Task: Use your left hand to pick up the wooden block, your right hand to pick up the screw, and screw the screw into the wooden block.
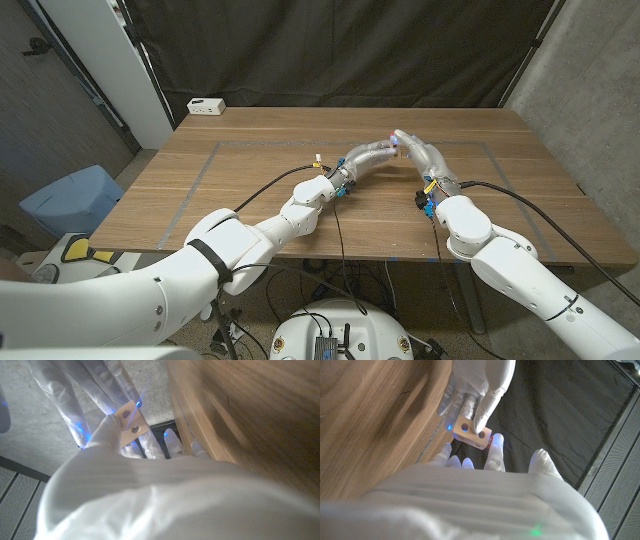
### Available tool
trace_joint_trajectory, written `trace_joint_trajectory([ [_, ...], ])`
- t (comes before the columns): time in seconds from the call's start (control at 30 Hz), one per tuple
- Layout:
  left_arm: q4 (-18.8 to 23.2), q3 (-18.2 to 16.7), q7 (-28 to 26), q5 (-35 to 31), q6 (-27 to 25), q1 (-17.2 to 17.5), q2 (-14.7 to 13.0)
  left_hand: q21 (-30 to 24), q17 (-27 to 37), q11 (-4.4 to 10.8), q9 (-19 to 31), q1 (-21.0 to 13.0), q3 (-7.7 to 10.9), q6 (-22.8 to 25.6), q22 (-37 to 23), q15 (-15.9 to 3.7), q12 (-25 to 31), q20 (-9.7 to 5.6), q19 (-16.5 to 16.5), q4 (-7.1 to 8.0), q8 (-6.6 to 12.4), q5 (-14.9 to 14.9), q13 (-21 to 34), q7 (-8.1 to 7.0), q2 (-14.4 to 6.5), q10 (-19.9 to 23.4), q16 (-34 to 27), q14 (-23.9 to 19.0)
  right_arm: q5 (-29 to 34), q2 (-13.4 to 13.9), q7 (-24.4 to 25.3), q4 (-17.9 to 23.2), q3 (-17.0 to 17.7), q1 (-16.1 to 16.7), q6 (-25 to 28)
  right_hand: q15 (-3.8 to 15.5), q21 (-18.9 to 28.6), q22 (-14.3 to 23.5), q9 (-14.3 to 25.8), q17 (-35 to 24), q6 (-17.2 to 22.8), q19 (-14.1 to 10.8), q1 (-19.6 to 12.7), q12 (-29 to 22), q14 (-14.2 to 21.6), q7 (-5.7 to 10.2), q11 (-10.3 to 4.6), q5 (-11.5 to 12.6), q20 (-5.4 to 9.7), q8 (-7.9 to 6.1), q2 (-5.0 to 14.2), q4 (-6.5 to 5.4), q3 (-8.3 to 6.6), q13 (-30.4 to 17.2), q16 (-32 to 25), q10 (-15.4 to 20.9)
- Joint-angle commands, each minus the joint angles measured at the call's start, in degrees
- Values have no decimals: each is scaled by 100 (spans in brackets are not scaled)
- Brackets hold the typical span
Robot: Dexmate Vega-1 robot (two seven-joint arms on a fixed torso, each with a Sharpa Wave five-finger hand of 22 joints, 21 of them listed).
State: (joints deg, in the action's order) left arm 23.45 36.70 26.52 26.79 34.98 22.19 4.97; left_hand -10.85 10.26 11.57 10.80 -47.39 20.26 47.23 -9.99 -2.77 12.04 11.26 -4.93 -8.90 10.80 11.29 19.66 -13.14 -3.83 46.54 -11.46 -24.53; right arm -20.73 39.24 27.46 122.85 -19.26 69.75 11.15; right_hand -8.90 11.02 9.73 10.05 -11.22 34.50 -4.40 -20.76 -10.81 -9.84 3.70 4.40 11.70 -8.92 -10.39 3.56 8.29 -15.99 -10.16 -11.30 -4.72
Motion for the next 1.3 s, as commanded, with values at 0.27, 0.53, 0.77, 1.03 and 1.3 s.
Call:
trace_joint_trajectory([
  [0.27, 19, -30, 1, -8, 9, 43, -3, -43, 9, -8, 26, 26, 40, 116, -24, -164, 37, 51, -6, 21, 41, 18, 8, 33, -7, 30, -15, -16, 53, 39, 79, 125, 2, 74, 57, 7, -10, 12, 12, -5, 80, 13, 42, -18, -70, -26, -1, 5, -15, -39, 15, 12, -26, -16, -28, -6],
  [0.53, 18, -23, 10, -16, 17, 42, -4, -44, 9, -16, 26, 28, 39, 115, -24, -159, 35, 52, -9, 21, 40, 18, 11, 34, -6, 20, -15, -14, 64, 85, 210, 229, 194, 226, 78, 6, -5, 11, 12, -4, 99, 0, 41, -22, -51, -34, -5, 6, -12, -42, 15, 13, -28, -15, -36, 9],
  [0.77, 15, -20, 42, -13, 21, 40, 8, -43, 8, -18, 26, 28, 44, 115, -25, -156, 39, 49, -7, 21, 40, 19, 10, 34, -10, 33, -16, -16, 48, 47, 271, 177, 317, 278, 28, 5, -4, 11, 12, -4, 92, -3, 42, -23, -43, -48, -1, 5, -21, -34, 11, 14, -28, -15, -38, 21],
  [1.03, 90, -4, 48, -28, 38, 61, -20, -43, 8, 2, 26, 35, 42, 123, -24, -161, 38, 47, -9, 22, 43, 18, 8, 34, -6, 35, -15, -13, 54, 35, 207, 52, 345, 184, -14, 7, -1, 11, 12, -4, 47, -11, 43, -19, -42, -52, -3, 5, -14, -13, 7, 16, -29, -15, -37, 19],
  [1.3, 97, 3, 45, -33, 52, 47, -24, -43, 8, -5, 26, 32, 43, 117, -24, -168, 33, 50, -10, 18, 41, 18, 9, 35, -4, 26, -18, -21, 28, 14, 130, -85, 341, 60, -38, 7, -2, 11, 11, -4, -45, -14, 45, -9, -42, -25, 14, 4, -16, 20, -1, 17, -28, -16, -35, -1],
])
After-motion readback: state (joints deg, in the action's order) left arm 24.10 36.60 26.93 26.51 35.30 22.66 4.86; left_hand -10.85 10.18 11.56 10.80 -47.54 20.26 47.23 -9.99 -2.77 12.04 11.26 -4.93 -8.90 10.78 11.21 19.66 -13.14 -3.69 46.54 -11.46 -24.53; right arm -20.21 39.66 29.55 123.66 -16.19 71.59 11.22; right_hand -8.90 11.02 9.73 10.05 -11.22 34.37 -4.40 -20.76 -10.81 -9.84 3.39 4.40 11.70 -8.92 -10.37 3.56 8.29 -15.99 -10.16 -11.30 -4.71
